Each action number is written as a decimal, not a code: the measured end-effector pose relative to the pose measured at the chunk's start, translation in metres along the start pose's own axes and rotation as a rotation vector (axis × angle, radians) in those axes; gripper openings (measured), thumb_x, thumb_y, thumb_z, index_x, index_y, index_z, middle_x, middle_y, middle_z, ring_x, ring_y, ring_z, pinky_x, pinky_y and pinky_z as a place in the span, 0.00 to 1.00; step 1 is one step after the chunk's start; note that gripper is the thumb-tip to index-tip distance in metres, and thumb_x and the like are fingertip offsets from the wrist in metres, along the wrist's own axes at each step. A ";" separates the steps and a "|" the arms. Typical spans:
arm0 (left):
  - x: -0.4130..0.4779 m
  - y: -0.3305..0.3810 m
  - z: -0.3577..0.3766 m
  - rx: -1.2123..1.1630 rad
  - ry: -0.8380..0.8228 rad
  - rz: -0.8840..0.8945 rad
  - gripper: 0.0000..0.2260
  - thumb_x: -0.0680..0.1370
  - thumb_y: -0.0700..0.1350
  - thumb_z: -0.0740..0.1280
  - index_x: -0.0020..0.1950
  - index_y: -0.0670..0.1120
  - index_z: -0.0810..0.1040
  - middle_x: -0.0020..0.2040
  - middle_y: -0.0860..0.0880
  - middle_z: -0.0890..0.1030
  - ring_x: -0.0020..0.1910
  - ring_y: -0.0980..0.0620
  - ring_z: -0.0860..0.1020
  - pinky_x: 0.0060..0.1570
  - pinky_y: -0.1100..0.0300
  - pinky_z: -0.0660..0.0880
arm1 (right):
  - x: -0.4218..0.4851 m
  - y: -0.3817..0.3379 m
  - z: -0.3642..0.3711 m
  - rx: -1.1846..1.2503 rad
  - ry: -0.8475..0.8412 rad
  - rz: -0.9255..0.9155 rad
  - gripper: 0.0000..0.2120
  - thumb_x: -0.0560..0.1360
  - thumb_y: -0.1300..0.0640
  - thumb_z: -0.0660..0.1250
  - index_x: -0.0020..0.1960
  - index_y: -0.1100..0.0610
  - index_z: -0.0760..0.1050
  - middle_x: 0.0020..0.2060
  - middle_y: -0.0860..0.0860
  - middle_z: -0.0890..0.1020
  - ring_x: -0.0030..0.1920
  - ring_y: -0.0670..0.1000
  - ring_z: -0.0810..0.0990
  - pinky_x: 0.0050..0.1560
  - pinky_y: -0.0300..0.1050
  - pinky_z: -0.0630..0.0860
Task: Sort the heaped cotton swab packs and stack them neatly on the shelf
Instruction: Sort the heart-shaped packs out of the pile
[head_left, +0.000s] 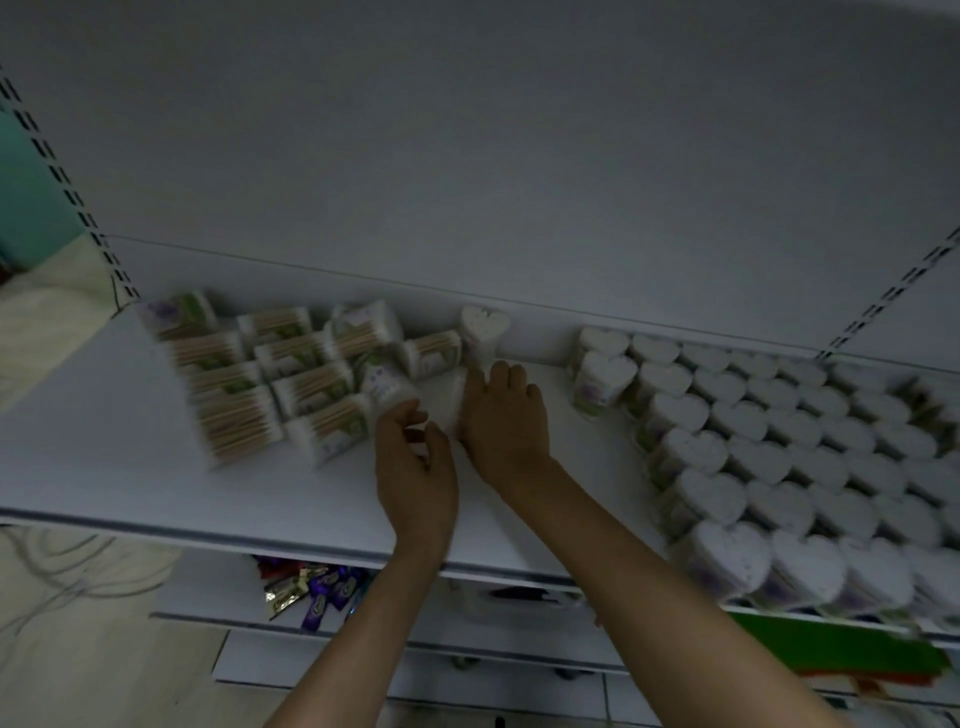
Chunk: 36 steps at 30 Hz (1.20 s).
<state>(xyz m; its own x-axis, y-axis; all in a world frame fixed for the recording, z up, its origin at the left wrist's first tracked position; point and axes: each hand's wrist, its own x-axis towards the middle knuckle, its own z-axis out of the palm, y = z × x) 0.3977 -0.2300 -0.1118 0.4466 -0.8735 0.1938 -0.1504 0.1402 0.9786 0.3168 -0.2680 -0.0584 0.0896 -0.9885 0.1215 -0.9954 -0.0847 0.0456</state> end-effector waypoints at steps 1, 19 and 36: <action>0.000 0.000 0.000 -0.002 -0.007 -0.006 0.09 0.81 0.39 0.61 0.60 0.48 0.72 0.52 0.51 0.77 0.47 0.55 0.76 0.46 0.64 0.73 | -0.004 0.001 -0.002 -0.015 -0.001 0.020 0.23 0.75 0.58 0.63 0.67 0.61 0.63 0.63 0.61 0.68 0.61 0.61 0.67 0.57 0.50 0.66; -0.007 0.006 0.001 0.169 -0.594 0.128 0.29 0.71 0.54 0.74 0.68 0.58 0.65 0.57 0.63 0.72 0.54 0.65 0.72 0.48 0.80 0.66 | -0.098 0.039 0.022 1.017 0.491 0.319 0.17 0.80 0.62 0.58 0.67 0.53 0.70 0.64 0.50 0.74 0.65 0.49 0.71 0.66 0.39 0.68; -0.042 0.008 0.066 0.208 -0.689 0.213 0.14 0.79 0.43 0.66 0.64 0.50 0.71 0.59 0.51 0.75 0.55 0.58 0.73 0.54 0.64 0.70 | -0.109 0.053 -0.010 -0.081 0.389 0.231 0.07 0.67 0.59 0.71 0.45 0.56 0.82 0.44 0.53 0.83 0.44 0.54 0.80 0.47 0.47 0.64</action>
<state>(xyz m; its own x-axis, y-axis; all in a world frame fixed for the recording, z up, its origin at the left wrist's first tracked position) 0.3199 -0.2233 -0.1165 -0.2535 -0.9410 0.2240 -0.3660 0.3076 0.8783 0.2550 -0.1633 -0.0595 -0.1127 -0.8587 0.5000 -0.9862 0.1579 0.0490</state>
